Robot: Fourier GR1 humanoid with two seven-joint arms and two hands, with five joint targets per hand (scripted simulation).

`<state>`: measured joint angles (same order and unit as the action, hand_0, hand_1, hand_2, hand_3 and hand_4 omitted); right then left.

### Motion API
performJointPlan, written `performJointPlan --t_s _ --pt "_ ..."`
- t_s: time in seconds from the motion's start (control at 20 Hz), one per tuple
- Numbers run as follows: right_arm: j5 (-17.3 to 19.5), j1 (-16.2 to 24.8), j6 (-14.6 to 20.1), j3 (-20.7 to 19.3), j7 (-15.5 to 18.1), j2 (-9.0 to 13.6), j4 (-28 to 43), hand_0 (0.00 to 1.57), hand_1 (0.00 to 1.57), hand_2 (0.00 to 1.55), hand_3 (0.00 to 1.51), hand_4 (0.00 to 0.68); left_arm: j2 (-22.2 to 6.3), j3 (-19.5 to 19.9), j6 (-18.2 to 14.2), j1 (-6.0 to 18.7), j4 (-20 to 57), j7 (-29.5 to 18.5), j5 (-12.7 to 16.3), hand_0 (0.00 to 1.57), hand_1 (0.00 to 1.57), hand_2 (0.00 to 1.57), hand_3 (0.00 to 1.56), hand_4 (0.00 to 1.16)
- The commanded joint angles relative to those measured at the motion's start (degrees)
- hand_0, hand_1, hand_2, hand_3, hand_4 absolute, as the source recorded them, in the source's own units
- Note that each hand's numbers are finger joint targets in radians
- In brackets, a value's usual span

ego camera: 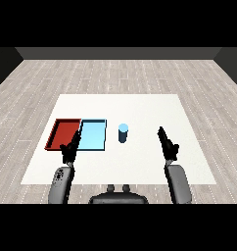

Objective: Pick the blue can and put it in the blue box

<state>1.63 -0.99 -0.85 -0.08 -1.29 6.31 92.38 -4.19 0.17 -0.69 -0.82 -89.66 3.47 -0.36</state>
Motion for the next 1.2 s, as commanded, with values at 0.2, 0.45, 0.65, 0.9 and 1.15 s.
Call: performJointPlan --t_s 0.2,0.45,0.65,0.9,1.15 --pt "-1.3 0.2 -3.5 -2.6 0.5 0.6 -2.9 0.0 0.0 0.0 0.0 0.0 0.0 0.0 0.8 -0.3 -1.8 -1.9 -1.2 0.0 0.0 0.0 0.0 0.0" --pt "-13.5 1.1 -11.0 -4.3 10.5 -2.4 0.5 0.0 0.0 0.0 0.0 0.0 0.3 0.6 4.0 -1.7 -9.0 -16.3 2.5 0.0 0.0 0.0 0.0 0.0" --pt "-13.2 1.9 -13.2 -4.0 13.7 -2.2 -1.6 0.0 0.0 0.0 0.0 0.0 0.8 0.2 5.0 -3.6 -7.9 -20.5 2.1 0.0 0.0 0.0 0.0 0.0" --pt "-14.1 3.5 -14.6 -5.0 13.4 -1.3 -0.3 0.0 0.0 0.0 0.0 0.0 2.3 0.1 3.4 -1.9 -4.5 -23.6 0.5 0.0 0.0 0.0 0.0 0.0" --pt "-14.2 -3.0 -9.5 -4.6 9.4 -4.0 -3.8 0.0 0.0 0.0 0.0 0.0 0.6 3.0 6.4 -0.6 -0.8 -25.9 3.5 0.0 0.0 0.0 0.0 0.0"
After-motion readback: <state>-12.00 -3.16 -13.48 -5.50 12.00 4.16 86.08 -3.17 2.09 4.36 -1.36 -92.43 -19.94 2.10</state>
